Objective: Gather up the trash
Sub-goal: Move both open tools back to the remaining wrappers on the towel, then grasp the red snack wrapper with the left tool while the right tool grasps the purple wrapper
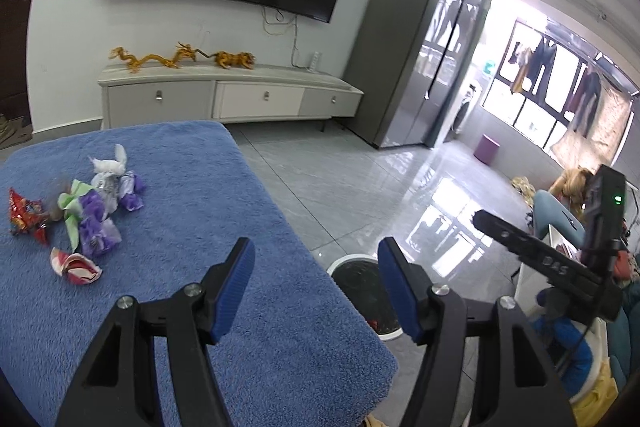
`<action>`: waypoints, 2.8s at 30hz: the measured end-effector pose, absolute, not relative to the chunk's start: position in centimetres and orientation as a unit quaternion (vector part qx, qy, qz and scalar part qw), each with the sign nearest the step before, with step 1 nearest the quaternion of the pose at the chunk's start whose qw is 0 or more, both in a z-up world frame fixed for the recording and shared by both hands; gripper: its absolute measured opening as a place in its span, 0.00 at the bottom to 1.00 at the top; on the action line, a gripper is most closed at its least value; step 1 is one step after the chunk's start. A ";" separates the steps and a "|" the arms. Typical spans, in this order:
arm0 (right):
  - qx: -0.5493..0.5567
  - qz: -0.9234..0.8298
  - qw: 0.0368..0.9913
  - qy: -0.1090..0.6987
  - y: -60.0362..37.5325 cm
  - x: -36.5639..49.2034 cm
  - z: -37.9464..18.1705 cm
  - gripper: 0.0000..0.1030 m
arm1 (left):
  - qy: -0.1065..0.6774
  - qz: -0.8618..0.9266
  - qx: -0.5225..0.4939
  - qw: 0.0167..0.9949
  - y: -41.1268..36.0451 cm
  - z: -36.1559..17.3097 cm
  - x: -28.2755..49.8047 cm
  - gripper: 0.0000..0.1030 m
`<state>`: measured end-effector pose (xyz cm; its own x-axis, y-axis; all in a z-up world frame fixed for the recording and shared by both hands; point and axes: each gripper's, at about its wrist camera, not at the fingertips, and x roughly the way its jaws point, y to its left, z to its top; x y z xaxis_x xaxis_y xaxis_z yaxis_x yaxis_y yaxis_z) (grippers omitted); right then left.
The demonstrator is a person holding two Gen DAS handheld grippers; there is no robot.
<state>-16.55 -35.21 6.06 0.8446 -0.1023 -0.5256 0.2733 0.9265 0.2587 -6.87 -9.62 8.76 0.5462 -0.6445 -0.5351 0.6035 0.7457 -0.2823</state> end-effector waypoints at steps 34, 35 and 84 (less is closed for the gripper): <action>0.119 -0.020 0.951 0.284 -30.8 -10.1 5.5 0.64 | 0.329 -0.241 -0.042 0.912 1.8 4.9 -1.1 0.60; 0.115 -0.014 0.950 0.289 -30.5 -9.1 5.5 0.64 | 0.328 -0.228 -0.042 0.916 2.8 4.8 -0.2 0.60; 0.086 0.173 0.895 0.403 -16.1 15.1 -4.8 0.27 | 0.391 -0.092 -0.148 0.904 16.3 -5.3 17.5 0.21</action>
<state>15.11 -16.07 -4.81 0.6159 0.3792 -0.6906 -0.2403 0.9252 0.2937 17.51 16.25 -5.31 0.6765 -0.2825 -0.6801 0.0514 0.9394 -0.3391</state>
